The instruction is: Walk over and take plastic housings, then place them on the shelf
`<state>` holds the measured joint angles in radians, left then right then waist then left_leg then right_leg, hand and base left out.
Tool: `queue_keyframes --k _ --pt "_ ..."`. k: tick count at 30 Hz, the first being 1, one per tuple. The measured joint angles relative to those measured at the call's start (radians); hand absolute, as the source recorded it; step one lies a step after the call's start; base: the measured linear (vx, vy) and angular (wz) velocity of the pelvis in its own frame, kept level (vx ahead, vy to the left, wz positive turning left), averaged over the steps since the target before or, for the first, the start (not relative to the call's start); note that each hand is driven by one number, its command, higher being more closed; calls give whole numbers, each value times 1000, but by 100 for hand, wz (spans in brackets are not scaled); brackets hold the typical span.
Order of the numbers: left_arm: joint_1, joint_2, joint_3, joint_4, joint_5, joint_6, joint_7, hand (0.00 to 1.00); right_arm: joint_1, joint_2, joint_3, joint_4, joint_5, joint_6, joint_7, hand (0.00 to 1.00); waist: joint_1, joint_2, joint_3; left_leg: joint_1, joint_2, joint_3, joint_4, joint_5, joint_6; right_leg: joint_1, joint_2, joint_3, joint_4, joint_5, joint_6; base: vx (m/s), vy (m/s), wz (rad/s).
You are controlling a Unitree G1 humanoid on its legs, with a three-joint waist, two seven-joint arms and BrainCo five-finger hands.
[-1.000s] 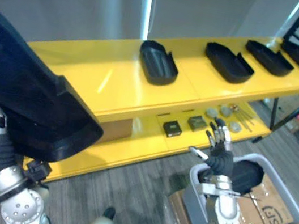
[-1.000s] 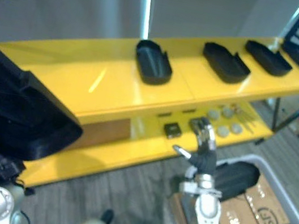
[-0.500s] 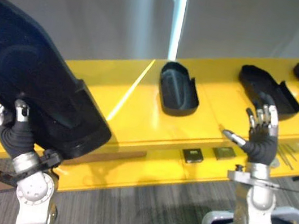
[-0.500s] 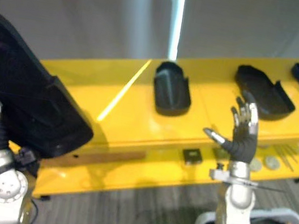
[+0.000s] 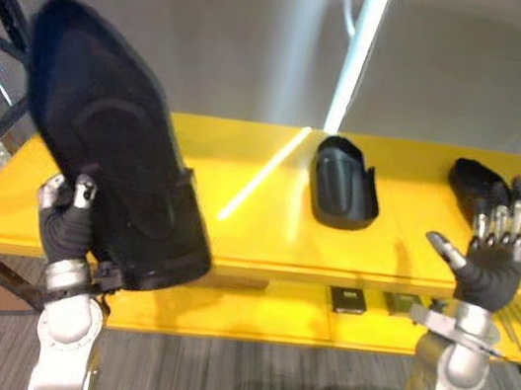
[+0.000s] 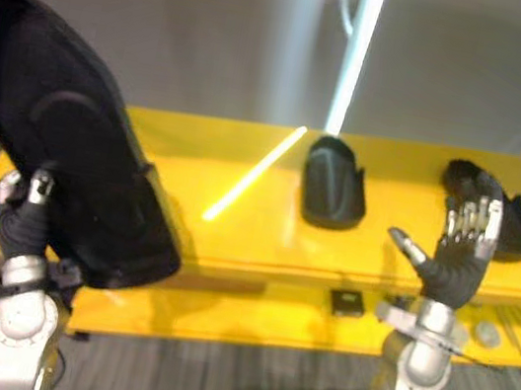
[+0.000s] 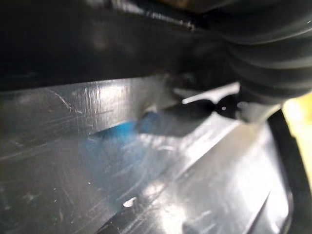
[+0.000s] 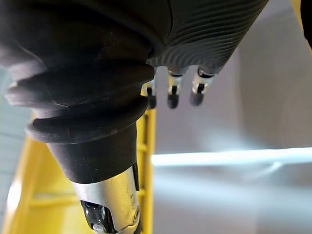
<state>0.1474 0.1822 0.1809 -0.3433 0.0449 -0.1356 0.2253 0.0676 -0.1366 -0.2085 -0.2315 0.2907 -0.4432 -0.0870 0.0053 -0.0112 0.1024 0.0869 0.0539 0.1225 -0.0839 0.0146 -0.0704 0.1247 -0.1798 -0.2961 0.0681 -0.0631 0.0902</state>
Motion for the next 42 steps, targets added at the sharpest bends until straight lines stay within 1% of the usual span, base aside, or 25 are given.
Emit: queue_keyframes --k 1,2,4,6,7,8,9,10,11,12,15,16,18,19,20,22,23,24,25,27,28,31,35,39,42 --pt "-15 13 -8 24 1 16 -12 100 10 0 -3 0 -12 10 -4 0 -4 2 -2 1 1 7 0 3 -1 -1 4 3 0 1 1 -79 -16 -18" --pt "-44 33 -11 76 -2 46 -30 100 21 1 -1 0 -25 26 -4 0 -12 7 -4 6 3 29 0 4 -1 -8 7 24 0 4 6 -66 2 -42" --pt "-104 74 -14 170 -8 84 -47 100 39 -1 -4 0 -30 34 -4 0 -27 13 -8 9 6 58 -1 4 -2 -23 11 56 -5 6 9 -45 11 -47" --pt "-210 153 -39 318 -14 127 -49 100 74 -2 -8 0 -28 59 -2 0 -53 16 -10 17 8 95 -1 9 -3 -38 20 91 -9 9 10 -10 13 -46" --pt "-242 175 -43 361 -26 133 -52 100 83 -4 -9 0 -28 61 -2 0 -61 16 -11 17 11 104 -1 9 -3 -42 23 105 -10 12 10 3 11 -42" --pt "-289 210 -46 427 -37 144 -53 100 94 -7 -10 0 -24 67 1 0 -78 19 -12 17 13 112 -1 9 -3 -51 26 112 -9 18 12 44 -2 -29" --pt "-380 259 -48 541 -47 167 -55 100 114 -14 -24 0 1 73 9 0 -103 23 -13 18 16 128 4 12 -7 -62 30 126 -8 28 17 46 -4 -31" --pt "-413 278 -49 582 -49 173 -55 100 122 -18 -30 0 14 75 13 0 -108 25 -14 20 18 140 4 12 -7 -67 32 138 -8 30 17 55 0 -37" --pt "-456 309 -50 636 -55 181 -55 100 132 -22 -41 0 19 78 24 0 -123 27 -15 22 21 155 4 12 -7 -74 36 154 -8 32 15 37 0 -40" --pt "-539 370 -76 730 -60 196 -59 100 149 -28 -61 0 21 83 34 0 -143 29 -14 25 23 170 4 12 -7 -80 39 168 -8 33 15 42 -2 -34" --pt "-699 458 -120 920 -78 221 -83 100 176 -57 -66 0 52 103 75 0 -175 39 -9 36 27 214 4 12 -7 -91 47 207 -8 35 13 16 -1 -35" --pt "-724 471 -121 950 -79 230 -87 100 177 -62 -66 0 58 105 86 0 -184 43 -7 38 27 218 4 12 -7 -92 48 212 -8 35 13 7 1 -30" --pt "-821 503 -135 1027 -86 281 -102 100 196 -69 -71 0 72 117 114 0 -220 57 -2 39 31 224 4 12 -7 -97 52 221 -7 36 13 -1 -9 -13" --pt "-842 513 -147 1042 -87 294 -108 100 202 -69 -72 0 78 123 118 0 -226 60 -1 39 33 229 4 12 -7 -99 54 225 -7 36 12 -6 -15 -17" --pt "-876 533 -160 1071 -89 323 -120 100 206 -70 -72 -1 86 136 131 0 -233 68 3 40 37 246 4 12 -7 -108 60 239 -2 37 11 -17 -13 -25" --pt "-923 546 -162 1134 -87 392 -123 100 207 -74 -76 -7 88 146 136 0 -250 86 14 45 40 257 4 12 -7 -114 64 253 2 37 10 -22 -14 -24" --pt "-932 548 -162 1153 -87 408 -125 100 207 -79 -77 -9 89 148 138 0 -253 93 18 48 41 265 4 11 -8 -116 66 259 5 37 9 -20 -9 -28" --pt "-935 555 -162 1175 -84 437 -128 100 208 -89 -78 -25 89 163 142 0 -254 106 23 51 43 275 4 8 -12 -126 70 274 13 37 8 -21 -6 -22" --pt "-938 557 -162 1195 -83 454 -131 100 212 -94 -79 -37 90 170 148 0 -264 113 26 49 43 275 4 7 -13 -128 71 274 13 37 8 -28 -10 -18" --pt "-940 558 -161 1218 -82 495 -132 100 226 -98 -85 -40 92 187 156 0 -271 118 29 46 49 279 4 5 -17 -140 78 281 20 35 7 -28 -20 -8" --pt "-941 560 -160 1224 -82 501 -132 100 228 -98 -86 -40 98 188 158 0 -271 119 29 43 50 282 4 5 -17 -147 79 284 25 35 6 -29 -21 -15" --pt "-941 565 -153 1266 -76 543 -129 100 234 -99 -88 -44 109 203 176 0 -273 124 33 31 50 301 4 5 -17 -177 82 303 42 36 6 -18 -12 -15" --pt "-941 565 -114 1310 -73 597 -116 100 241 -99 -86 -44 108 224 182 0 -293 129 42 32 49 303 4 5 -17 -179 82 306 43 36 6 0 -3 -1" --pt "-941 581 -105 1333 -65 606 -109 100 240 -112 -79 -45 109 224 195 0 -292 138 72 30 50 322 4 5 -17 -193 86 322 48 36 6 -9 -10 -9" --pt "-941 598 -103 1342 -64 613 -98 100 248 -122 -74 -47 109 224 194 0 -294 138 82 28 52 323 4 5 -17 -195 88 323 48 36 6 -3 -4 -3"
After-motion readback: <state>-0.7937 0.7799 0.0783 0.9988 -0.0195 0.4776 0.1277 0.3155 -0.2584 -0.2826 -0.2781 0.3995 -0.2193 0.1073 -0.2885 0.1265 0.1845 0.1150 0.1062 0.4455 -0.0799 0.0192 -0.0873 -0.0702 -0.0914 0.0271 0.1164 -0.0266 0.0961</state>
